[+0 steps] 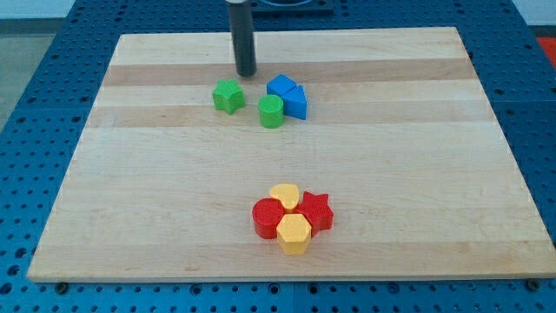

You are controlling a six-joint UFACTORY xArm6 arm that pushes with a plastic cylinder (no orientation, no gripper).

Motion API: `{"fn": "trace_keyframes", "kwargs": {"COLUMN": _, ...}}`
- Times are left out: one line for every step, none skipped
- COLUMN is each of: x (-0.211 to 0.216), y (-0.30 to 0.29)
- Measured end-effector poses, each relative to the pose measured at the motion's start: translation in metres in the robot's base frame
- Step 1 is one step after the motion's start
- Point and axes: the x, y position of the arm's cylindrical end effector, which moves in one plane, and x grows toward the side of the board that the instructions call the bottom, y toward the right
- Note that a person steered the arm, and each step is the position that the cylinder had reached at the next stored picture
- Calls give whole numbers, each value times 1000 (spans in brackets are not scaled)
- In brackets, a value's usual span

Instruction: Place the green star to the left of the green circle

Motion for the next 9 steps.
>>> {"fn": "trace_keyframes", "kwargs": {"x": -4, "y": -49}}
{"fn": "trace_keyframes", "kwargs": {"x": 18, "y": -56}}
{"fn": "trace_keyframes", "kwargs": {"x": 30, "y": -36}}
{"fn": "trace_keyframes", "kwargs": {"x": 46, "y": -24}}
{"fn": "trace_keyframes", "kwargs": {"x": 49, "y": -40}}
{"fn": "trace_keyframes", "kwargs": {"x": 74, "y": -44}}
{"fn": "trace_keyframes", "kwargs": {"x": 99, "y": -44}}
{"fn": "trace_keyframes", "kwargs": {"x": 108, "y": -43}}
{"fn": "trace_keyframes", "kwargs": {"x": 110, "y": -43}}
